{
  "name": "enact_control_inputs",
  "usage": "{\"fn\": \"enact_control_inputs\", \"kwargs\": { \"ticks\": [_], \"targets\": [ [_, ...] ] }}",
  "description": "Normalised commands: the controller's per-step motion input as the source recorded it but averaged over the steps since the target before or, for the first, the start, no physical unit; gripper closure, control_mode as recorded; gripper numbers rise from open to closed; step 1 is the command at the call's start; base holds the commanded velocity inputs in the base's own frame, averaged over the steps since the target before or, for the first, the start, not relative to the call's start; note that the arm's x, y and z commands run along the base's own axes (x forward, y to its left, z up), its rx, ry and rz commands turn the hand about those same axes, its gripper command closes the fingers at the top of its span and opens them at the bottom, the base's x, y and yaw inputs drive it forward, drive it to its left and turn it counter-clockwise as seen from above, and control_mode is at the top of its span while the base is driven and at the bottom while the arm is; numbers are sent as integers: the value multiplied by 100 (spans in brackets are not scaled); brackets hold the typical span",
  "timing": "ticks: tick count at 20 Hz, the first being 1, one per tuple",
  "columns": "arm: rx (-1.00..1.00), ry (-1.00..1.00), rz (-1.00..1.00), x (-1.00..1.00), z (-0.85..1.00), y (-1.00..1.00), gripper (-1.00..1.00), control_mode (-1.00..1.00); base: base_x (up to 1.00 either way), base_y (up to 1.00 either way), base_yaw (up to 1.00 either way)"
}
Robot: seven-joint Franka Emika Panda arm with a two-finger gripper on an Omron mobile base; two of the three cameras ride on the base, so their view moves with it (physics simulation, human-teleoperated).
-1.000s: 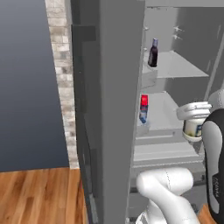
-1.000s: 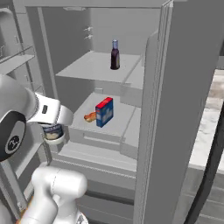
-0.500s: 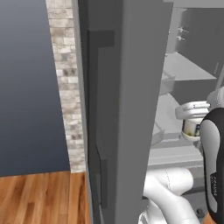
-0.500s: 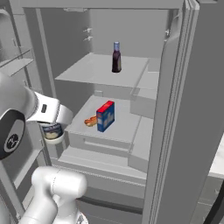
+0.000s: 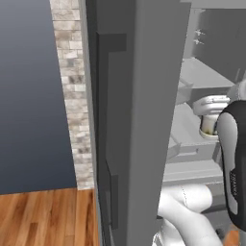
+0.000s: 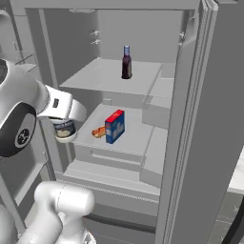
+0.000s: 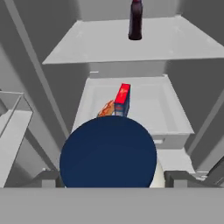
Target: Place the condiment bottle and mayonnaise from the counter to the top shelf of the fridge. If the existing items in the fridge are on the top shelf, move them to other shelves.
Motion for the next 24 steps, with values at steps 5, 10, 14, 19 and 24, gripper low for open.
{"fn": "enact_control_inputs", "kwargs": {
  "ticks": [5, 10, 14, 19, 24],
  "targets": [
    [0, 0, -1, 63, 32, -15, 100, -100, 0, 0, 0],
    [0, -1, 0, 75, 4, 0, 100, -100, 0, 0, 0],
    [3, 0, 0, 89, 0, -1, 100, -100, 0, 0, 0],
    [4, 0, 1, 91, 1, 0, 100, -100, 0, 0, 0],
    [1, 0, 4, 88, 9, 0, 100, -100, 0, 0, 0]
  ]
}}
